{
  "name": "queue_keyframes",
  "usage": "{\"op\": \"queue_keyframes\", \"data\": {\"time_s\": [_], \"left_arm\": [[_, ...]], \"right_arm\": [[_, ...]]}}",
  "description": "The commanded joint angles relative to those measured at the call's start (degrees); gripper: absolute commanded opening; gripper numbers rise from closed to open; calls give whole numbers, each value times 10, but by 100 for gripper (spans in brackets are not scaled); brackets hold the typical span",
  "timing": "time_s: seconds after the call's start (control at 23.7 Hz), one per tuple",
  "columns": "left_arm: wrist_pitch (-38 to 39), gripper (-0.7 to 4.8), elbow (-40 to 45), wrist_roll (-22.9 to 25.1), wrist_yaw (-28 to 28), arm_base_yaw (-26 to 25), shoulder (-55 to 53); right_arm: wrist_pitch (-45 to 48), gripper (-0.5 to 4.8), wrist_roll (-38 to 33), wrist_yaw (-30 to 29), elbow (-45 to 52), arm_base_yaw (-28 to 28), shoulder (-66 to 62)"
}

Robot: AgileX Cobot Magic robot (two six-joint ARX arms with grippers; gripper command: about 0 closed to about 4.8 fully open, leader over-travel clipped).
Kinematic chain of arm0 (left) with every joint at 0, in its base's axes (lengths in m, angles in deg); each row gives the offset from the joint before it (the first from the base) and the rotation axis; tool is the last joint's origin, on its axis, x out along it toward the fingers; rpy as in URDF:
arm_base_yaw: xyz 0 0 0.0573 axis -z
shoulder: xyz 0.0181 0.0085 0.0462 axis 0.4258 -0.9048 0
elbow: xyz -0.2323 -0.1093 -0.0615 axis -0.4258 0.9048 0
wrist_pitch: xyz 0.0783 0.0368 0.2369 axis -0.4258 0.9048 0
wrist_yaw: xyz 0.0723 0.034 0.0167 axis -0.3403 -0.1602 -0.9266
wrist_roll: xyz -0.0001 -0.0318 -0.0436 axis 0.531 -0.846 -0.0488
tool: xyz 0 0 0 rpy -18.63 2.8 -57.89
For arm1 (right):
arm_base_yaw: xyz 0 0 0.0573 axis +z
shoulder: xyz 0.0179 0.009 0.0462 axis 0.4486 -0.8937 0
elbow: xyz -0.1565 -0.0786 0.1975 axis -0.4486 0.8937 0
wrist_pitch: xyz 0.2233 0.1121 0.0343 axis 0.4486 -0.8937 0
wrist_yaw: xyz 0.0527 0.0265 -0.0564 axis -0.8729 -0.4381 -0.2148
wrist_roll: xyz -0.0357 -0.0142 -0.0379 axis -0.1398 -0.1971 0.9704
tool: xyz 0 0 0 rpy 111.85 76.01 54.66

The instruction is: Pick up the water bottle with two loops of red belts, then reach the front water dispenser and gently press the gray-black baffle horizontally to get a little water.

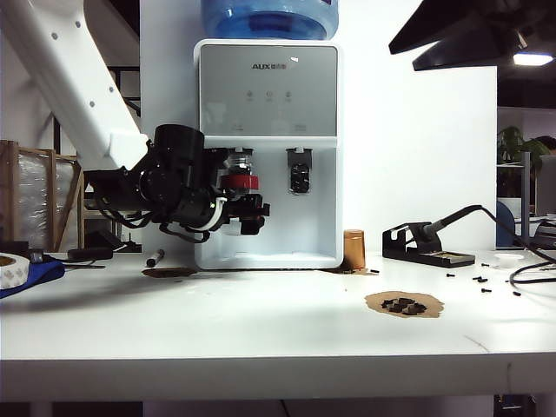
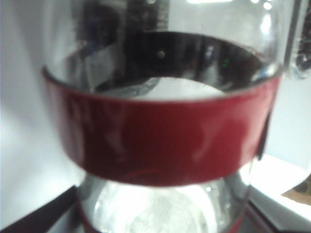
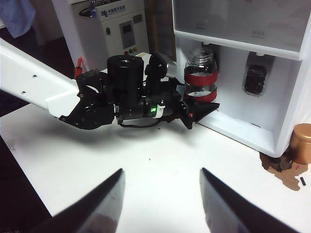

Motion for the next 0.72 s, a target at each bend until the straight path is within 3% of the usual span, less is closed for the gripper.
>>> {"op": "queue_keyframes", "data": {"time_s": [0.04,0.72], "left_arm": [[-3,-4,-22,-3,-6,-14,0],[15,-4,-42,-7,-3,-19,-9]], "right_arm": [[8,252,-2,-2,-5,1,2],[12,252,-2,-2,-5,1,2]]}}
